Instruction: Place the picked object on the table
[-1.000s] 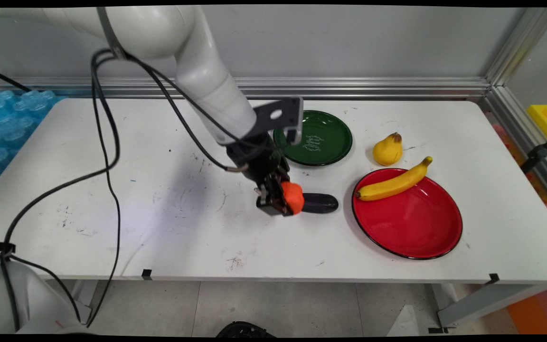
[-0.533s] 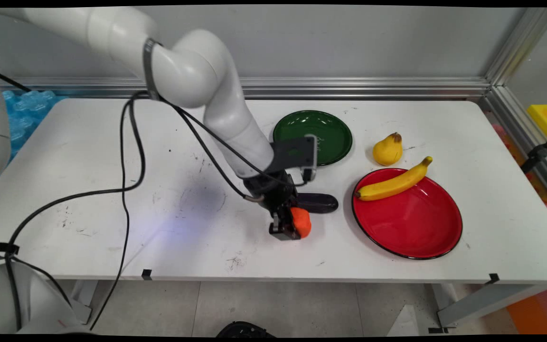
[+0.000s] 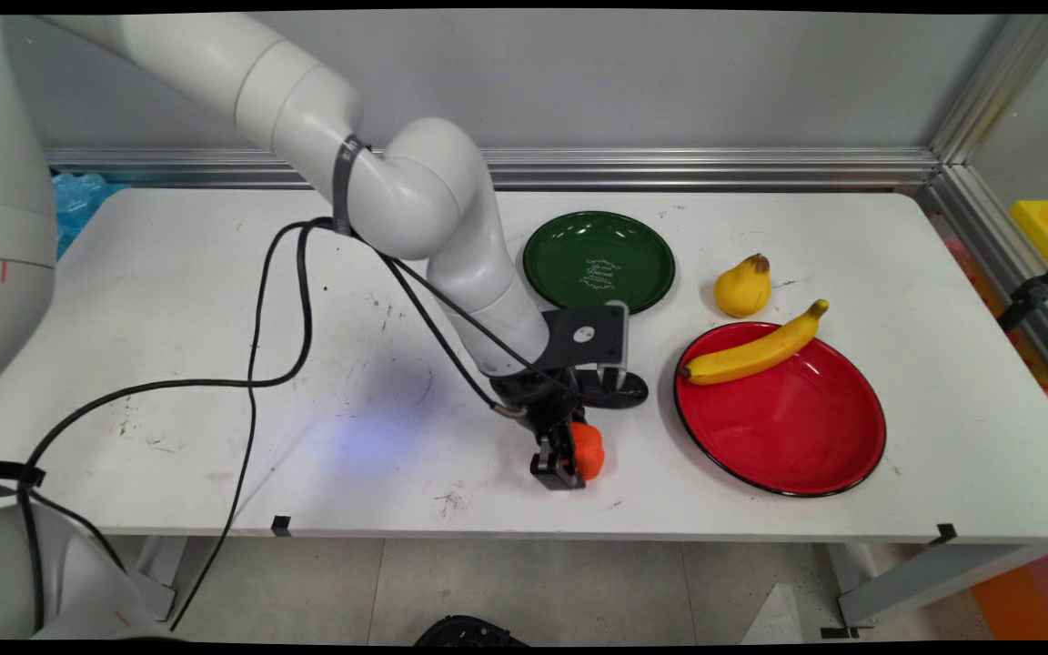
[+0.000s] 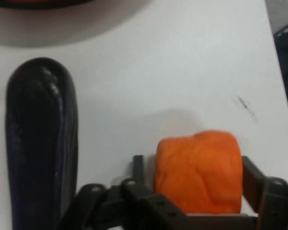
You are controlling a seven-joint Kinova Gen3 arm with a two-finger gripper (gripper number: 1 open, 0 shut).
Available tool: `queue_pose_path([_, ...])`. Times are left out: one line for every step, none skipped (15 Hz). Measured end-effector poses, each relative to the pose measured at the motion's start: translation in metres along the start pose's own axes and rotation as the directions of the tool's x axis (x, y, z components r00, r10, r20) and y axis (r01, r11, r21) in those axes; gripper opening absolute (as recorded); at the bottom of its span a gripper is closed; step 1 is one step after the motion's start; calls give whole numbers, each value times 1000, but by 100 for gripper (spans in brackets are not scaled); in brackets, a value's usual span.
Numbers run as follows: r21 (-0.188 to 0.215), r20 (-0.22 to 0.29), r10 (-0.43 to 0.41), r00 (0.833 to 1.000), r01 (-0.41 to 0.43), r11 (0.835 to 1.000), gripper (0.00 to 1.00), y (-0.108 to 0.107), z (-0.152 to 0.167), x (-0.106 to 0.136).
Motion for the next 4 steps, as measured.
queue_pose_path([-1, 0, 6, 1000, -6, 1000, 100, 1, 2, 1])
queue_pose_path([-1, -2, 11, 1000, -11, 1000, 100, 1, 2, 1])
queue_pose_path([-1, -2, 14, 1000, -14, 1000, 100, 2, 1, 1])
queue_pose_path([1, -7, 18, 1000, -18, 1000, 100, 2, -2, 2])
